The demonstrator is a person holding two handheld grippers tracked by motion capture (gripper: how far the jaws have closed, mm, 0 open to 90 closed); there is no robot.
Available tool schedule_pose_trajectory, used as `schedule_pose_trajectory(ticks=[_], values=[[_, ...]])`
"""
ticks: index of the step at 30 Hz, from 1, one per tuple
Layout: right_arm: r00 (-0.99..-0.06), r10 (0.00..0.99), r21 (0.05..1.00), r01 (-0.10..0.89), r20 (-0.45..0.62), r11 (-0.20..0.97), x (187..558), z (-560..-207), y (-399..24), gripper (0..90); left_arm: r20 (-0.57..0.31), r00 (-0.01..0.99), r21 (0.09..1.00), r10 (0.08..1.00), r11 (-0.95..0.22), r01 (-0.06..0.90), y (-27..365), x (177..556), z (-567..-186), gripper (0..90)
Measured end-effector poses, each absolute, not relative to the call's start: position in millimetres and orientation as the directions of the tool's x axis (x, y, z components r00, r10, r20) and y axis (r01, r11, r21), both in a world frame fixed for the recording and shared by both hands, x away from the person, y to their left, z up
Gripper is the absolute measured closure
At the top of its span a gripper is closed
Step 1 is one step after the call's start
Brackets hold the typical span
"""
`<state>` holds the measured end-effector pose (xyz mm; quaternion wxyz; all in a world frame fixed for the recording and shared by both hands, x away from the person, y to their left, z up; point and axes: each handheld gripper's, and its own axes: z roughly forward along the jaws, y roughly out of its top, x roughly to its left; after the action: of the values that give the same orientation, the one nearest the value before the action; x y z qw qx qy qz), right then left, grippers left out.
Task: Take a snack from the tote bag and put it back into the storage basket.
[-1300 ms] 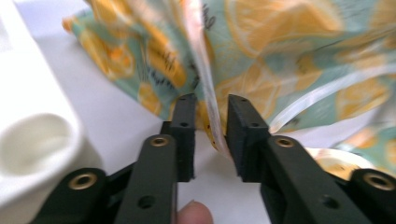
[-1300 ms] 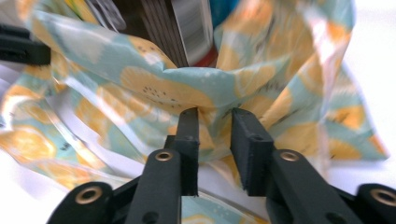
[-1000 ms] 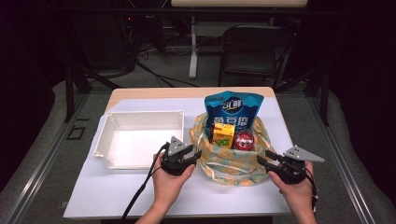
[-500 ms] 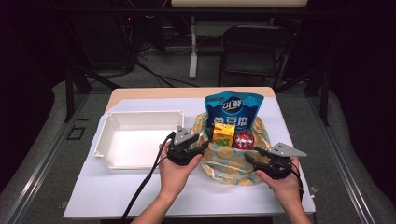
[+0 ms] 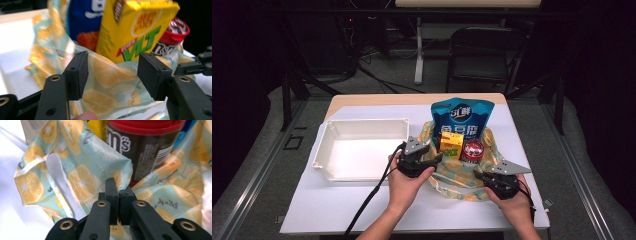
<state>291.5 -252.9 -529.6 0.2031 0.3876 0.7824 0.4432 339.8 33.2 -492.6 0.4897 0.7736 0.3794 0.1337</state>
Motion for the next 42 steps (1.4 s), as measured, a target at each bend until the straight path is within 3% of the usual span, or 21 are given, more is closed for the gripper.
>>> schedule_pose_trajectory(ticks=[7,10,14,21,30,33,36,42], values=[[-0.642,0.766,0.86,0.408,0.032,0.307,289.4,-528.0,-252.1,89.7,-0.137,0.683,0.83,0.717,-0.294,0.474,20.7,337.8,-509.5,35.6],[-0.653,0.756,0.867,0.397,0.035,0.302,288.2,-527.1,-251.4,89.7,-0.126,0.683,0.825,0.719,-0.307,0.475,22.2,339.3,-513.6,54.6],[-0.667,0.745,0.869,0.389,0.036,0.307,288.6,-527.6,-250.4,89.4,-0.164,0.705,0.808,0.69,-0.316,0.498,26.1,344.7,-517.1,89.1],[-0.657,0.753,0.847,0.421,0.039,0.324,289.5,-531.8,-246.6,88.9,-0.155,0.674,0.779,0.723,-0.33,0.533,28.1,339.3,-530.8,90.0],[-0.585,0.806,0.738,0.583,0.09,0.34,299.2,-556.1,-246.4,89.0,-0.18,0.635,0.723,0.751,-0.337,0.603,28.1,337.7,-561.0,90.0],[-0.564,0.811,0.733,0.616,0.156,0.289,301.6,-562.3,-250.1,82.0,-0.178,0.636,0.712,0.751,-0.348,0.61,26.7,338.2,-563.5,90.0],[-0.603,0.78,0.779,0.566,0.167,0.27,291.4,-548.5,-257.8,69.3,-0.157,0.648,0.714,0.745,-0.368,0.596,25.9,337.4,-563.2,90.0],[-0.591,0.79,0.881,0.448,0.163,0.153,274.5,-508.8,-279.6,65.6,-0.173,0.647,0.721,0.743,-0.351,0.597,26.0,336.9,-563.8,90.0]])
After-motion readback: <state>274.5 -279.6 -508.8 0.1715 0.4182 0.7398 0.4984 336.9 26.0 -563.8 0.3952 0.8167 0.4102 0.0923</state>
